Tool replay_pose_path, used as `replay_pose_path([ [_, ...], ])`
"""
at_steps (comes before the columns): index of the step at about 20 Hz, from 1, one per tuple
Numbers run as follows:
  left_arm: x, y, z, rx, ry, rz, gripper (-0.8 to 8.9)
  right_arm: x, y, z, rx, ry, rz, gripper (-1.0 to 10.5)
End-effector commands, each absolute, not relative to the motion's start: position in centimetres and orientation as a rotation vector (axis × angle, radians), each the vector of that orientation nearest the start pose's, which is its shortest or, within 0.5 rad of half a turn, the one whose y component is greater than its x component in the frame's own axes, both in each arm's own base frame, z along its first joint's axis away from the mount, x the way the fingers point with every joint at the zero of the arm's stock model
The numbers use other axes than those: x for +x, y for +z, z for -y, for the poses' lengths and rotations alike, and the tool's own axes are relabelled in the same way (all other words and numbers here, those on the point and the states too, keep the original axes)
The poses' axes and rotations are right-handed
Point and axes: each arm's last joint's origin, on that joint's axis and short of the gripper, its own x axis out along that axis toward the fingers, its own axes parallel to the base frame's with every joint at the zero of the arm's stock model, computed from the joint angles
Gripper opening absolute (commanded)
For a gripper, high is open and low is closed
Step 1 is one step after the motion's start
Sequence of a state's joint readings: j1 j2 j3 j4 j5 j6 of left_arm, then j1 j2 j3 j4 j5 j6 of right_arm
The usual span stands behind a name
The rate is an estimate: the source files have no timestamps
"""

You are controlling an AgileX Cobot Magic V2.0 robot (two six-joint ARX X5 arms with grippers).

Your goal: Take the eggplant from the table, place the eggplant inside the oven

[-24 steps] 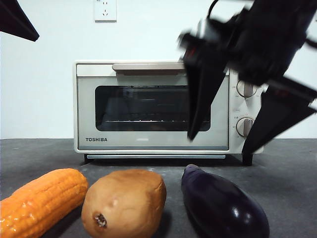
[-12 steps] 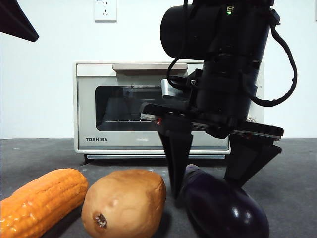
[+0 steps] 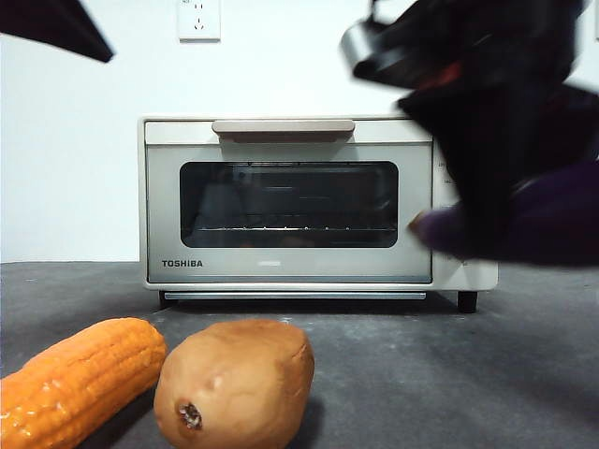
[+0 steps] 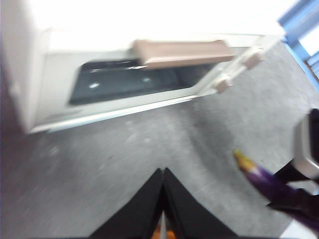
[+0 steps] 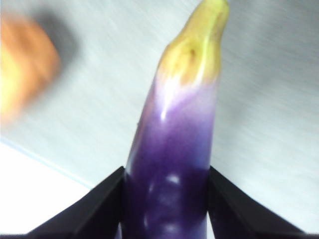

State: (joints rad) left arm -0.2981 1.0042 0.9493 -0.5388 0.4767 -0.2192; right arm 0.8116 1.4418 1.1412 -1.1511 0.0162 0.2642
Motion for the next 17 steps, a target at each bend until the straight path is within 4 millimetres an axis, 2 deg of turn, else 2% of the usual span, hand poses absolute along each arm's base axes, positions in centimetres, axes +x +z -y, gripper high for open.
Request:
replay_pose_path([
  [1, 20.9, 33.3, 8.7, -0.208, -0.724, -0.675, 0.04, 16.2, 27.7, -17.1, -0.478, 0.491, -1.277, 1.3],
  [7, 26.6, 35.2, 13.7, -0.061, -0.755, -0.691, 0.04, 13.6, 32.8, -13.3, -0.428, 0.372, -0.935, 1.3],
  [11, 29.8, 34.9, 16.8, 0.017, -0.763, -0.704, 0.04, 11.9, 34.7, -11.2, -0.373, 0.332, -0.805, 1.3],
  [14, 31.0, 34.0, 18.4, 0.09, -0.758, -0.736, 0.04, 11.0, 35.6, -10.0, -0.344, 0.299, -0.743, 1.3],
  [17, 31.5, 32.9, 19.4, 0.171, -0.724, -0.749, 0.04, 10.3, 36.1, -9.3, -0.327, 0.287, -0.705, 1.3],
])
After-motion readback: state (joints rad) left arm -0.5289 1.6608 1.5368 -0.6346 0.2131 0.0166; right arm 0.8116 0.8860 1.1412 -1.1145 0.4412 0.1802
